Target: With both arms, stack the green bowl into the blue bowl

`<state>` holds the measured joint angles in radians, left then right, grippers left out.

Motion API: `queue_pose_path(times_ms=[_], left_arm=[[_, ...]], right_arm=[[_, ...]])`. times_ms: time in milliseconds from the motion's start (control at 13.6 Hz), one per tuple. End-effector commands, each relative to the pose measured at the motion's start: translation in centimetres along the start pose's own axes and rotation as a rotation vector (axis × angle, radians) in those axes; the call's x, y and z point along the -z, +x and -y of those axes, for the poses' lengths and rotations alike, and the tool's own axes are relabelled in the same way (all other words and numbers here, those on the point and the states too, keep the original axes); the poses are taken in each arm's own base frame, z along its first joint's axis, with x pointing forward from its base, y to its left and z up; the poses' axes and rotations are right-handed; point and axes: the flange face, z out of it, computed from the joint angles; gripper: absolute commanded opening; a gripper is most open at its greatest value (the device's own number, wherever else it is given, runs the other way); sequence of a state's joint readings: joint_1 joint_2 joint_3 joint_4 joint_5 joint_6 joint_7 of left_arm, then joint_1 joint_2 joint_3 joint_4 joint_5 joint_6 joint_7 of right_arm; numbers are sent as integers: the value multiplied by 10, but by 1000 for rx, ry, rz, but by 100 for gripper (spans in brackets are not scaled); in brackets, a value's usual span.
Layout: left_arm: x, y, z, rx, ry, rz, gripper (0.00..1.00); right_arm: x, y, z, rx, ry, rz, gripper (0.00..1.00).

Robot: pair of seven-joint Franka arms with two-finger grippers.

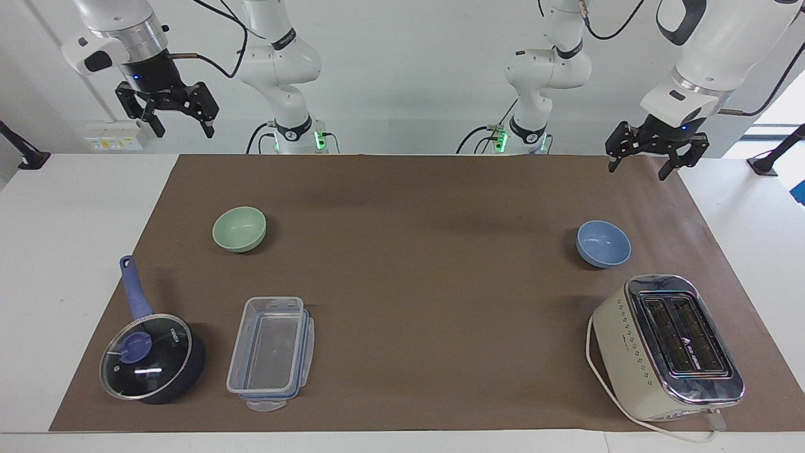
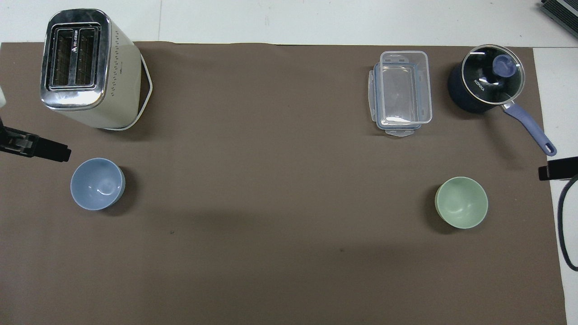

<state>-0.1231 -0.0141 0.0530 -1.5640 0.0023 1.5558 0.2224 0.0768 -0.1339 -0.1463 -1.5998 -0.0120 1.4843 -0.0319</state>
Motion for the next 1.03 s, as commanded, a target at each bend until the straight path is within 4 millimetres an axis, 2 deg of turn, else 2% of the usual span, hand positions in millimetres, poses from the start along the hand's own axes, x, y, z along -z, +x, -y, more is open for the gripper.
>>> queue_pose_path(times_ms=[0,958], left_arm=[[1,-3,2,1,-2,12,100],[0,-3,3,12,-1,17,100]], right_arm=[[2,-3,0,19,10,-3,100],[2,-3,0,17,10,-5,100]])
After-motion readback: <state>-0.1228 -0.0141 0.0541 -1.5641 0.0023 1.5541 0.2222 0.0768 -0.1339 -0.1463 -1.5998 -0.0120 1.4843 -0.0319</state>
